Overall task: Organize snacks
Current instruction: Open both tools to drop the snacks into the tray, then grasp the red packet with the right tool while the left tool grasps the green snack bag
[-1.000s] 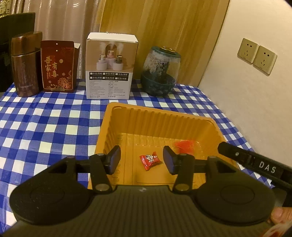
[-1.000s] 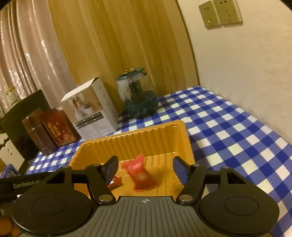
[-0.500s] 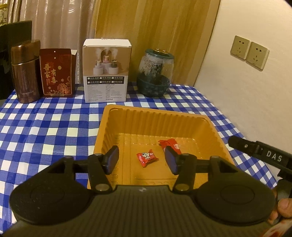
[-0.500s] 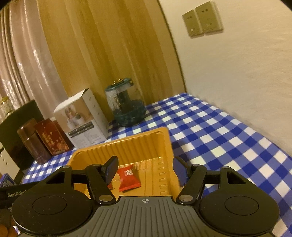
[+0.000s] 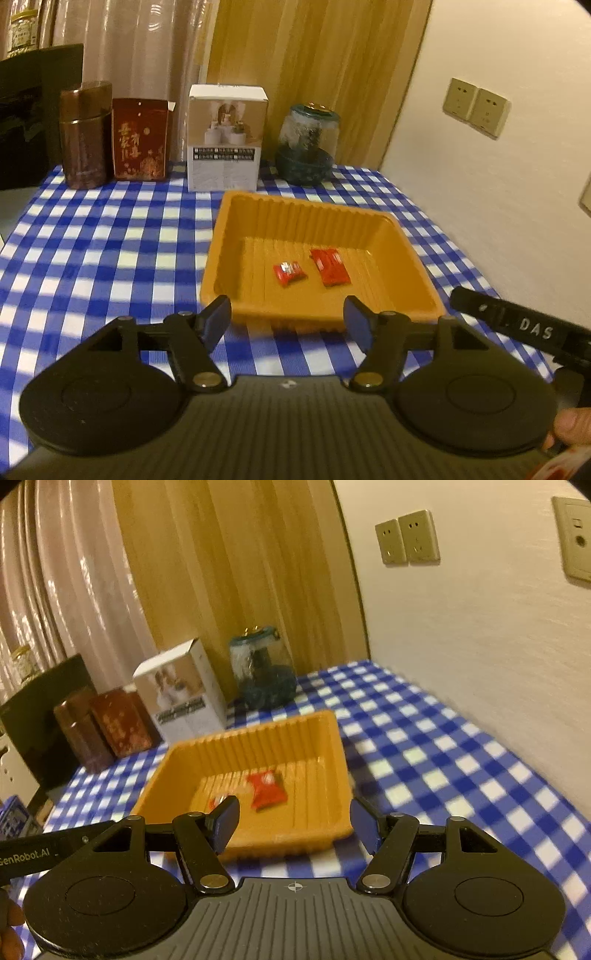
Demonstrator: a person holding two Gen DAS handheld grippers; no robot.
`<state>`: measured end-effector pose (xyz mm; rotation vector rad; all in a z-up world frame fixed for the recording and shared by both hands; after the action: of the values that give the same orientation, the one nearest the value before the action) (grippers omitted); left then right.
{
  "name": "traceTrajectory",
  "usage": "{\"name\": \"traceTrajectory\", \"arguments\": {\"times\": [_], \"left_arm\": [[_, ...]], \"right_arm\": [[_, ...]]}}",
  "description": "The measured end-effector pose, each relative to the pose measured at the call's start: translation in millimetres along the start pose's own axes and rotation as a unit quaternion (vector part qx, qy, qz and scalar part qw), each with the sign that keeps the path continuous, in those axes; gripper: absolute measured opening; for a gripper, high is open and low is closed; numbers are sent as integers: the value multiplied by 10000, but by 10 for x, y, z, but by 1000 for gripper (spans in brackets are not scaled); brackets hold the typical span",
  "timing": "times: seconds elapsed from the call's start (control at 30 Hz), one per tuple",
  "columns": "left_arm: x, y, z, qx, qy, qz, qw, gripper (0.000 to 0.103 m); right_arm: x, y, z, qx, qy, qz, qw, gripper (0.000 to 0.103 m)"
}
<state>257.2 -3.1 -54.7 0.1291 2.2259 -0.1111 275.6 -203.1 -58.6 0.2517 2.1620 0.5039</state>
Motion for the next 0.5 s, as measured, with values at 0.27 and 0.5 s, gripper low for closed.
{"name": "traceTrajectory", "arguments": {"times": [0.27, 0.5], "left_arm": [[348, -134, -509, -112, 133, 203, 9996, 68], [650, -235, -814, -19, 287, 540, 9981, 68]], "right_arm": [[402, 11, -589, 55, 288, 238, 9993, 66], [713, -38, -908, 191, 575, 208, 9979, 66]]}}
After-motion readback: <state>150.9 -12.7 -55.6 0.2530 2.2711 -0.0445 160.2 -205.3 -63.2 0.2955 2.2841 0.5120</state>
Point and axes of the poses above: each gripper's, at about its wrist camera, not at the fingertips, and z roughly the way its jaws point, y to its left, x to its underside, the point moved 10 cm from there along z, roughly the way its jaws point, and after that the axes turned 12 degrees about z, right-handed, at the moved point
